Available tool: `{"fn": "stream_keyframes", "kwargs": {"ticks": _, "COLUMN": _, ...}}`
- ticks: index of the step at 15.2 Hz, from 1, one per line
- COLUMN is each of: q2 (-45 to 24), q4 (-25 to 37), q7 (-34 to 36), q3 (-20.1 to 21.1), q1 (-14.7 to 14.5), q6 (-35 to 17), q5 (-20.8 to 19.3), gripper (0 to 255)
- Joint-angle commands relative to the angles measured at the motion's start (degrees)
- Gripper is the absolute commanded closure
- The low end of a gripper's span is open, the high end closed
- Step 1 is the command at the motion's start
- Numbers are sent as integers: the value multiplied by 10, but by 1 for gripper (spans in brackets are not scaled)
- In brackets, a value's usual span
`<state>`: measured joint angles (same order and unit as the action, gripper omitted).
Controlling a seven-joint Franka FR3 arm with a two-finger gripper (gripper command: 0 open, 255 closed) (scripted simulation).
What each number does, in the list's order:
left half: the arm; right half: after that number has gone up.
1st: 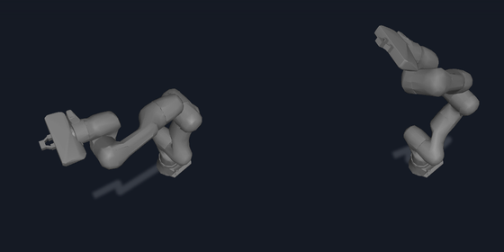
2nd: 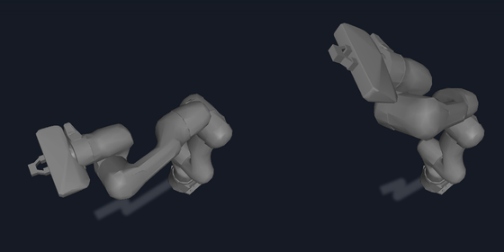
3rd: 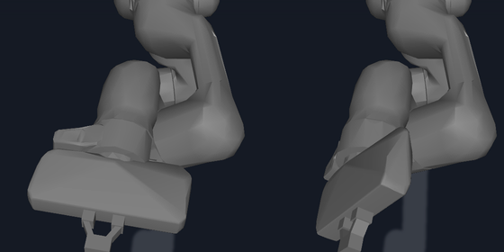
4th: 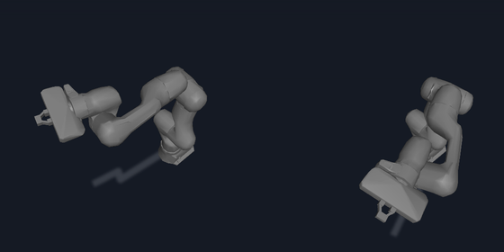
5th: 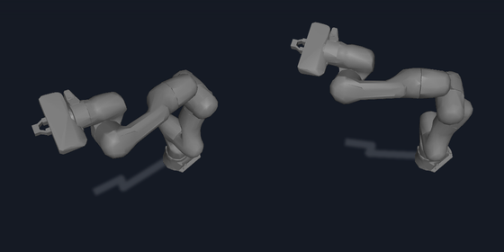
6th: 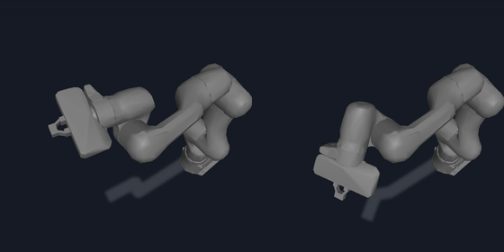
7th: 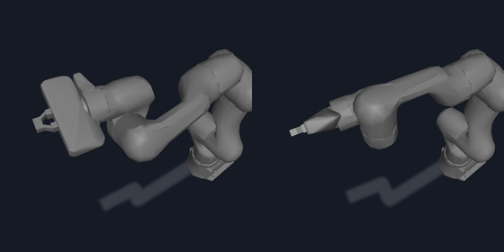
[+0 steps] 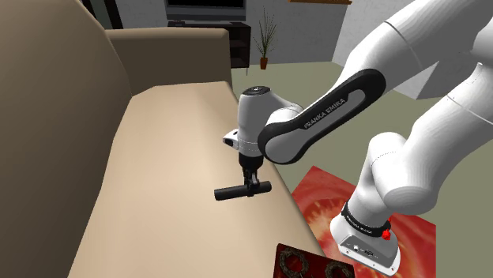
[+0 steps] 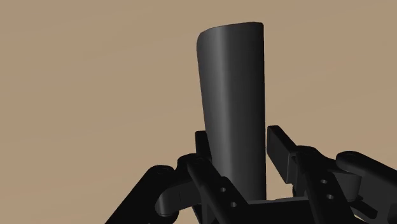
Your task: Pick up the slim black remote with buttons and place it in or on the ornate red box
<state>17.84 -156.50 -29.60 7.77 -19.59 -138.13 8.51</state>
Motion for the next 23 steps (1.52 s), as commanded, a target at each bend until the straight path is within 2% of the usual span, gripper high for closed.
{"fn": "stream_keyframes", "kwargs": {"ticks": 1, "q2": -1, "q4": -1, "q7": 0, "q3": 1, "q1": -1, "q6": 1, "q5": 0, "gripper": 255}}
{"fn": "stream_keyframes", "kwargs": {"ticks": 8, "q2": -1, "q4": -1, "q7": 0, "q3": 1, "q1": -1, "q6": 0, "q5": 0, "gripper": 255}}
{"fn": "stream_keyframes", "kwargs": {"ticks": 23, "q2": 86, "q4": 56, "q7": 7, "q3": -7, "q1": 1, "q6": 145, "q5": -7, "gripper": 255}}
